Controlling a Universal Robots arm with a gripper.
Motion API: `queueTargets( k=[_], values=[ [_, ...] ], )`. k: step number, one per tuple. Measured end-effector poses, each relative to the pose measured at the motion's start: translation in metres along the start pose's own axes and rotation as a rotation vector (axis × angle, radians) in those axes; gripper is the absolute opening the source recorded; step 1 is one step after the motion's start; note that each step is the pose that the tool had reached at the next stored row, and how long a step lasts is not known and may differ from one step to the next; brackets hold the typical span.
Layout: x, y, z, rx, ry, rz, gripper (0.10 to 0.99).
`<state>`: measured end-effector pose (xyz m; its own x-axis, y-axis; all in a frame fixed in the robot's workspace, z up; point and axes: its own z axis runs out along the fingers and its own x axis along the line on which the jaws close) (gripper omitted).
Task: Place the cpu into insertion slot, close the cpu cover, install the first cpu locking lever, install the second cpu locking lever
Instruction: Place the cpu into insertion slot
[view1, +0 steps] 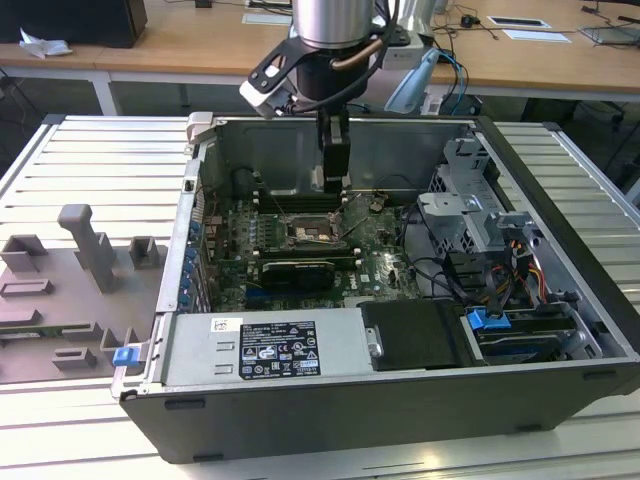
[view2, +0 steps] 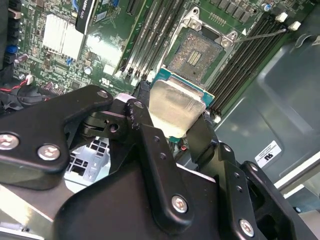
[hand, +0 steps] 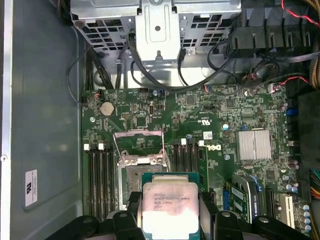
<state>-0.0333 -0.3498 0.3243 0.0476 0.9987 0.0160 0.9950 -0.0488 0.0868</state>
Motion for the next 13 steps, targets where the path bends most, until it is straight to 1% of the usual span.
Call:
queueTargets(
  k=[5,13],
  values=[
    [-0.0002,-0.0012,0.0093,0.0,0.0001,0.0,0.541],
    [-0.0004,-0.0022,0.019,0.0,0.0,0.0,0.541]
  ],
)
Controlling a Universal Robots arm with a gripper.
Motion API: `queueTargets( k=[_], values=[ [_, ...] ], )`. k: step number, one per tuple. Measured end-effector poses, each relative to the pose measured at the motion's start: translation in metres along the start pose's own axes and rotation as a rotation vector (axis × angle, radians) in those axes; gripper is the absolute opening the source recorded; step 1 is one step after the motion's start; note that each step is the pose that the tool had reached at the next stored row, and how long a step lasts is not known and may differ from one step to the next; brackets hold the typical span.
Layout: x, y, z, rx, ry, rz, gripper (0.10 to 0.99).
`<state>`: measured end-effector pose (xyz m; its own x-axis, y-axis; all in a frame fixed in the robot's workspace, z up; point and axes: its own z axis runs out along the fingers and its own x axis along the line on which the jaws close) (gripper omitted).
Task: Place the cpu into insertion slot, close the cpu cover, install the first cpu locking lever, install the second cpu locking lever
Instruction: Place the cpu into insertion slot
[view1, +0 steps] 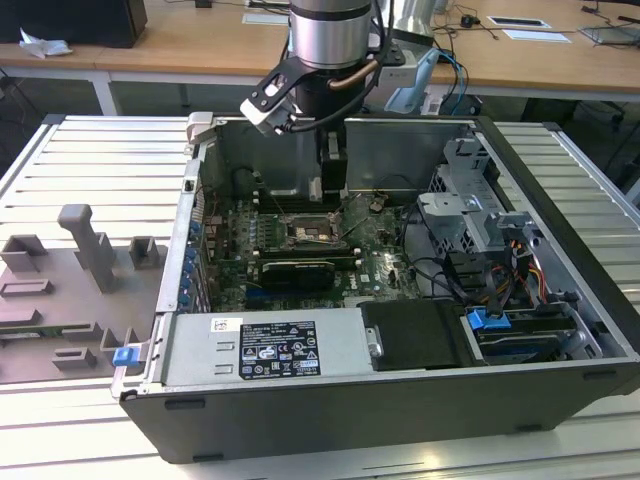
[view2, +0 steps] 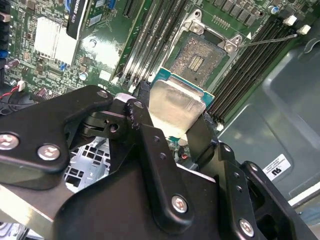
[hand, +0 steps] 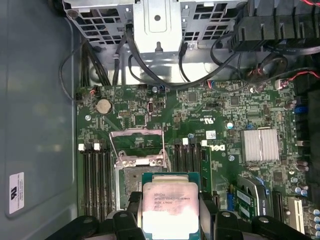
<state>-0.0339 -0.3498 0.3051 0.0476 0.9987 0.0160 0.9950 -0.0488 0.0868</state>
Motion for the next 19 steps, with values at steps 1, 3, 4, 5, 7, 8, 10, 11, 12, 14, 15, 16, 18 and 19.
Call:
queueTargets(
  k=[1,3,4,5,7,8,10,11,12,14,15,16,18,19],
  values=[
    [0.0,-0.0001,0.0009,0.0,0.0,0.0,0.541],
    [0.0,-0.0004,0.0026,0.0,0.0,0.0,0.541],
    [-0.0001,-0.0006,0.0037,0.0,0.0,0.0,0.541],
    [-0.0001,-0.0007,0.0049,0.0,0.0,0.0,0.541],
    [-0.0001,-0.0011,0.0071,0.0,0.0,0.0,0.541],
    [-0.0002,-0.0013,0.0087,0.0,0.0001,0.0,0.541],
    [-0.0002,-0.0016,0.0104,0.0,0.0,0.0,0.541],
    [-0.0002,-0.002,0.0133,0.0,0.0,0.0,0.541],
    [-0.0003,-0.0024,0.0159,0.0,0.0,0.0,0.541],
    [-0.0004,-0.0032,0.0205,0.0,0.0,0.0,0.541],
    [-0.0005,-0.004,0.0247,0.0,0.0,0.0,0.541],
    [-0.0006,-0.0056,0.0299,0.0,0.0004,-0.003,0.541],
    [-0.0007,-0.007,0.0355,0.0,0.0029,-0.031,0.541],
    [-0.0007,-0.0073,0.0365,0.001,0.0042,-0.038,0.541]
  ],
)
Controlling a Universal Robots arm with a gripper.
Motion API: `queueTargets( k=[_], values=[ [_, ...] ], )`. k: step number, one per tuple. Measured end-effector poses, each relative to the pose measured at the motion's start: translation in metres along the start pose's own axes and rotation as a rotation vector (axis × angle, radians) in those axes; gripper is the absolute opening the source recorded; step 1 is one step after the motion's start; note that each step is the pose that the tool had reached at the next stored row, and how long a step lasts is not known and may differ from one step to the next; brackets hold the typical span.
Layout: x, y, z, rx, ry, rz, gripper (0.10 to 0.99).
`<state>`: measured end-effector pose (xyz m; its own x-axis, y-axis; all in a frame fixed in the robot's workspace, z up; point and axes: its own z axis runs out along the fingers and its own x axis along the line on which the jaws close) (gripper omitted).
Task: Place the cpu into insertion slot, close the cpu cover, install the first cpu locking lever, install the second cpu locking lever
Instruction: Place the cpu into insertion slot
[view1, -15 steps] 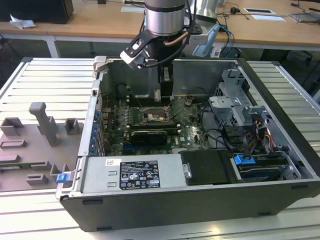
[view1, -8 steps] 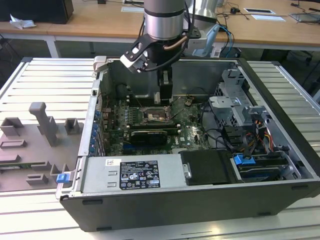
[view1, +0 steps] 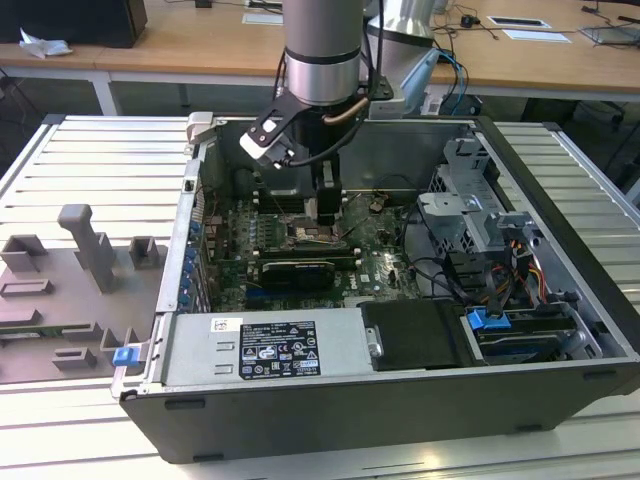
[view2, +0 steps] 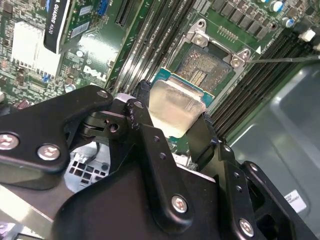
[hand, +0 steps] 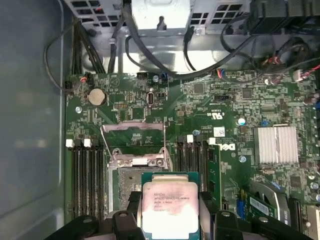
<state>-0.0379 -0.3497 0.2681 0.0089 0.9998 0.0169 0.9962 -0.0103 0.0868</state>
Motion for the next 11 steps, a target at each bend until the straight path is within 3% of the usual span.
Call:
queueTargets(
  k=[2,11],
  values=[
    [0.0,-0.0004,0.0024,0.0,0.0066,-0.005,0.541],
    [-0.0001,-0.0011,0.007,0.0,0.0081,-0.007,0.541]
  ],
)
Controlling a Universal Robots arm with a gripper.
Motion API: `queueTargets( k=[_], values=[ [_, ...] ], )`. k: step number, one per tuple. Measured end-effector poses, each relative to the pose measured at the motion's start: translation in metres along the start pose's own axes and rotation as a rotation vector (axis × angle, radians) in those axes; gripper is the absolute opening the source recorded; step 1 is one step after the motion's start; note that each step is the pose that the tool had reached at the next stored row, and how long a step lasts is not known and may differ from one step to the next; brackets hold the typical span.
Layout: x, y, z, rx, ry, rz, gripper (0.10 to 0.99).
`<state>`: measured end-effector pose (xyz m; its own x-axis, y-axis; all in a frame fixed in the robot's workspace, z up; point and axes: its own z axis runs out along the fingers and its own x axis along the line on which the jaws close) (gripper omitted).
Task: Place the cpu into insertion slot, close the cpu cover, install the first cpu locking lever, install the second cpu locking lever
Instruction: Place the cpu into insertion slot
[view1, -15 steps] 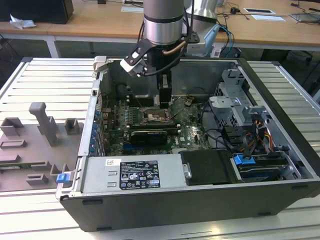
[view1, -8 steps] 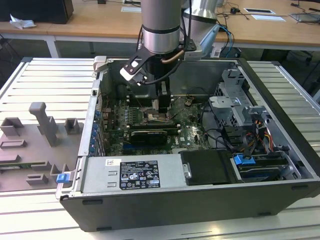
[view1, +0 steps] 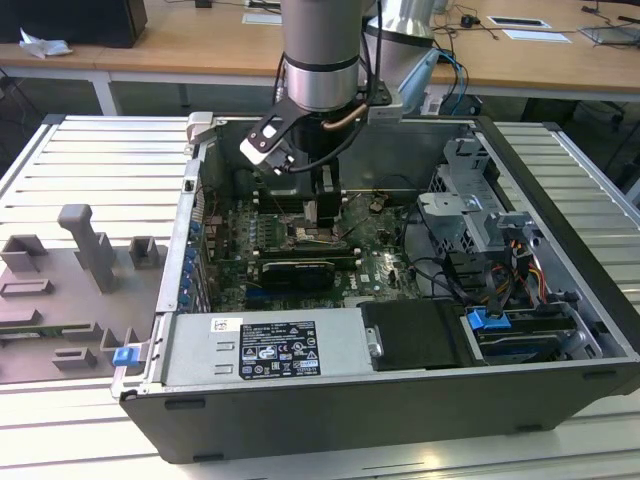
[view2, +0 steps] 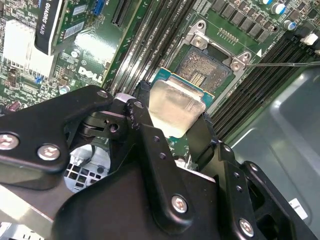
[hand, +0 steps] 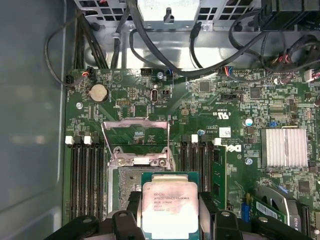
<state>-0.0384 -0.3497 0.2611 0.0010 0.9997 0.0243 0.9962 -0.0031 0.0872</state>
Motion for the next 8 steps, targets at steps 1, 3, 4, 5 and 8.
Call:
queueTargets(
  k=[1,3,4,5,8],
  values=[
    [0.0,-0.0002,0.001,0.0,0.0005,-0.004,0.541],
    [-0.0001,-0.0019,0.0037,0.001,0.0099,-0.021,0.541],
    [-0.0001,-0.0022,0.0046,0.001,0.014,-0.024,0.541],
    [-0.0001,-0.0025,0.0056,0.001,0.0187,-0.026,0.541],
    [-0.0002,-0.0036,0.0088,0.001,0.0263,-0.041,0.541]
  ],
)
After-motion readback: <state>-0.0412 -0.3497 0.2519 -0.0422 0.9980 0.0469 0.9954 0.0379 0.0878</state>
